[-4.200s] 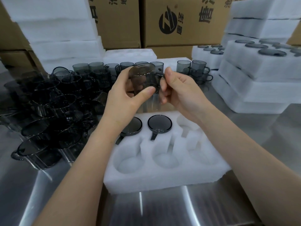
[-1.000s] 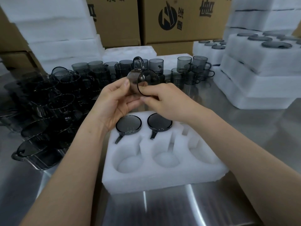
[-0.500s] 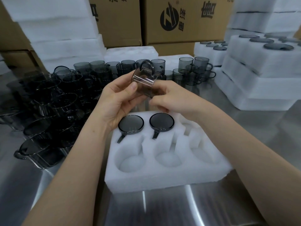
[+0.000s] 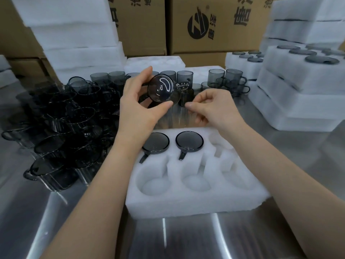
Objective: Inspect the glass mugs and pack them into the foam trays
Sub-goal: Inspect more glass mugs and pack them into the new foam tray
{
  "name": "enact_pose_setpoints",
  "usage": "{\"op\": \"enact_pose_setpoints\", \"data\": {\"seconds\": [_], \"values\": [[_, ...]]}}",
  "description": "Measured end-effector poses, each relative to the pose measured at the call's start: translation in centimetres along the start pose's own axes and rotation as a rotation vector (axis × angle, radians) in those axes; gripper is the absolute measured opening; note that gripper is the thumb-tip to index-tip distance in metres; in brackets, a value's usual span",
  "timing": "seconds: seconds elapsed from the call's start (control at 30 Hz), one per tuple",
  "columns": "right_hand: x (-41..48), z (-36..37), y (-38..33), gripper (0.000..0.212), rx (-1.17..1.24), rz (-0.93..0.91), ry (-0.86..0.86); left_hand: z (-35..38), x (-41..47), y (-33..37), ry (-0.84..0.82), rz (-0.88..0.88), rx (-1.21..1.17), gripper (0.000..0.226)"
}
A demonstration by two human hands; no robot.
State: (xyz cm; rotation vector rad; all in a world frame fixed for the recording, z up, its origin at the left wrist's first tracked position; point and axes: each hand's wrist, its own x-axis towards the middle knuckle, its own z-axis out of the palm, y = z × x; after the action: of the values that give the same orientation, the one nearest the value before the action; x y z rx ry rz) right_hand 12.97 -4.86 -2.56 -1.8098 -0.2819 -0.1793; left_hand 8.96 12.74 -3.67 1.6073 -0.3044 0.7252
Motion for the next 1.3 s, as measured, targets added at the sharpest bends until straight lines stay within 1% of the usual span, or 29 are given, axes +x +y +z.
{"op": "enact_pose_setpoints", "data": {"seconds": [0.2, 0.33, 0.4, 0.43, 0.5, 0.53, 0.63, 0.73, 0.8, 0.9, 0.97, 1.13, 1.3], "values": [[0.1, -0.4, 0.2, 0.018, -0.038, 0.029, 0.003, 0.5, -0.4, 0.7, -0.04, 0.099, 0.193, 0.06], [0.3, -0.2, 0.3, 0.029, -0.082, 0.079, 0.026, 0.4, -0.4, 0.7, -0.068, 0.122, 0.253, 0.058], [0.3, 0.0, 0.1, 0.02, -0.029, 0.068, 0.027, 0.4, -0.3, 0.7, -0.083, 0.108, 0.262, 0.057], [0.2, 0.0, 0.0, 0.02, 0.034, 0.052, 0.012, 0.4, -0.3, 0.7, -0.088, 0.104, 0.265, 0.057], [0.2, -0.2, -0.1, 0.026, 0.153, 0.009, -0.031, 0.4, -0.3, 0.8, -0.087, 0.09, 0.26, 0.057], [0.1, -0.3, -0.2, 0.026, 0.195, -0.01, -0.052, 0.4, -0.4, 0.8, -0.079, 0.074, 0.247, 0.057], [-0.1, -0.3, -0.4, 0.019, 0.267, -0.069, -0.119, 0.4, -0.3, 0.8, -0.062, -0.009, 0.182, 0.06], [-0.4, 0.1, -0.3, 0.011, 0.261, -0.136, -0.139, 0.4, -0.3, 0.7, -0.069, -0.071, 0.058, 0.063], [-0.4, 0.1, -0.3, 0.013, 0.292, -0.124, -0.132, 0.5, -0.4, 0.8, -0.103, -0.078, 0.024, 0.066], [-0.4, 0.0, -0.4, 0.024, 0.396, -0.069, -0.153, 0.6, -0.3, 0.7, -0.202, -0.084, 0.033, 0.077], [-0.4, 0.0, -0.5, 0.025, 0.457, -0.027, -0.18, 0.6, -0.3, 0.6, -0.221, -0.088, 0.038, 0.078], [-0.6, 0.2, -0.6, 0.028, 0.404, 0.033, -0.238, 0.7, -0.1, 0.9, -0.211, -0.138, 0.032, 0.069], [-0.9, 0.5, -0.7, 0.028, 0.315, -0.02, -0.268, 0.6, 0.0, 0.9, -0.164, -0.171, -0.059, 0.043]]}}
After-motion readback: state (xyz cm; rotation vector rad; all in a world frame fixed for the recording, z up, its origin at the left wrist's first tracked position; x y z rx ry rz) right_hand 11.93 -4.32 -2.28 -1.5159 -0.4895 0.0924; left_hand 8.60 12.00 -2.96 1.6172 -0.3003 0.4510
